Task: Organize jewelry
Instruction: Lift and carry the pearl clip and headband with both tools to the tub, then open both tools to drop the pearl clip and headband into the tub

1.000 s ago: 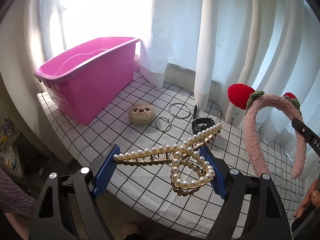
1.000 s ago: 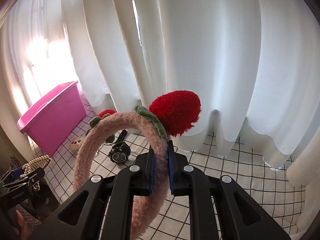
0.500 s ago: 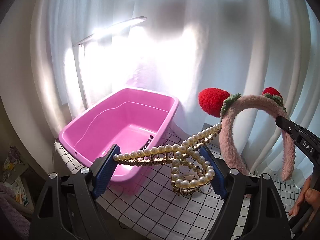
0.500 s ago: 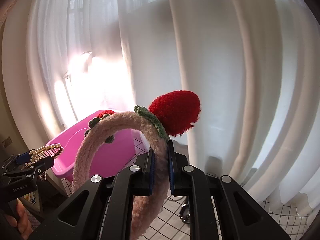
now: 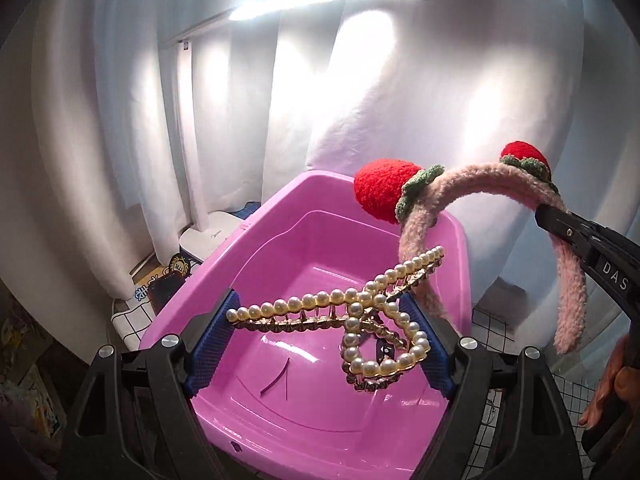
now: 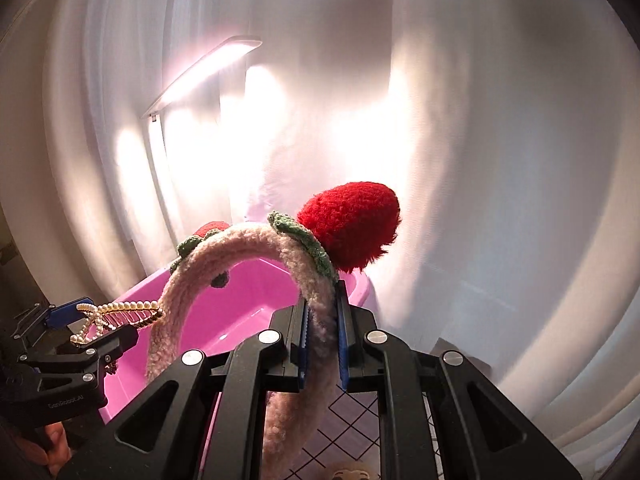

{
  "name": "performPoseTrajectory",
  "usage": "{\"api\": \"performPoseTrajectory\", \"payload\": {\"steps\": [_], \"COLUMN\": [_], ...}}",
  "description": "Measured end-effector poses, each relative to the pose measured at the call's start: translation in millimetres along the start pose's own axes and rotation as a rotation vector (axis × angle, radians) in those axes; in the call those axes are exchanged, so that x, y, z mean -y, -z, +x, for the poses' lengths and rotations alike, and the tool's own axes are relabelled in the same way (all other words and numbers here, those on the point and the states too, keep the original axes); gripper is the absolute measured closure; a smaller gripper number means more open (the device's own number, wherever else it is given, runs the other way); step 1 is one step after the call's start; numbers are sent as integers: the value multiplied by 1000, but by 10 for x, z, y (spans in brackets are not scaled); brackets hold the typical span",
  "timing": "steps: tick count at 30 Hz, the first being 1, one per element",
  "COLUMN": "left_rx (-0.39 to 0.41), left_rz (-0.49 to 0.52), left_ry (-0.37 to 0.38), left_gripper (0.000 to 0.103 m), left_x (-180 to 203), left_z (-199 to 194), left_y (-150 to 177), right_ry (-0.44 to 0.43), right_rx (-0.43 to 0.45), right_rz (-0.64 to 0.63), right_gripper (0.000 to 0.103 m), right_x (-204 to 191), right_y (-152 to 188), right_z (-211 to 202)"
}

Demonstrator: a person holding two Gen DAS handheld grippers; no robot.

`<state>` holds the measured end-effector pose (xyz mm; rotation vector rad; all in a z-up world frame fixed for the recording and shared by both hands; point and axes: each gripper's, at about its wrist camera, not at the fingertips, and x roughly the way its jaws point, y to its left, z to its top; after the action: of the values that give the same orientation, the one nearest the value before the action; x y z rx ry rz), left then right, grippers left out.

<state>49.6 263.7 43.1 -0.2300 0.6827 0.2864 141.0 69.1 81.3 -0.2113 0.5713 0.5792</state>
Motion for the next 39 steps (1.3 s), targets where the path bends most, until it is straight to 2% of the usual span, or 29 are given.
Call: {"api": "performPoseTrajectory", "payload": {"steps": [7, 13, 21, 23, 24, 25, 27, 31, 39], "left_rx": [-118, -217, -317, -340, -348, -355, -366, -347, -332], "left_rz": [-20, -43, -74, -80, -82, -85, -88, -85, -84], "left_ry": [5, -2, -27, -32, -37, -41, -48, -70, -86], "left_gripper": [24, 24, 23, 22, 22, 21, 19, 12, 10], "left_x": [-148, -277, -371, -388, -396, -413, -430, -456, -468], "left_z": [403, 669, 873, 912, 924, 937, 948, 902, 826], "left_y": [-54, -56, 6, 26, 36, 41, 47, 19, -3], "right_ry": [18, 17, 10, 14, 19, 25, 25, 44, 34], "right_rx": [-79, -182, -309, -346, -353, -354, -343, -326, -300], "right_rz": [-120, -193, -221, -231, -234, -240, -253, -269, -228], "right_gripper": [92, 91, 90, 85, 73, 53, 36, 35, 35], "right_x": [-346, -514, -572, -591, -588, -599, -624, -651, -639], "right_y": [-136, -169, -138, -97, -83, -80, -83, -134, -211], "right_z": [480, 839, 1239, 1325, 1344, 1364, 1360, 1329, 1226]}}
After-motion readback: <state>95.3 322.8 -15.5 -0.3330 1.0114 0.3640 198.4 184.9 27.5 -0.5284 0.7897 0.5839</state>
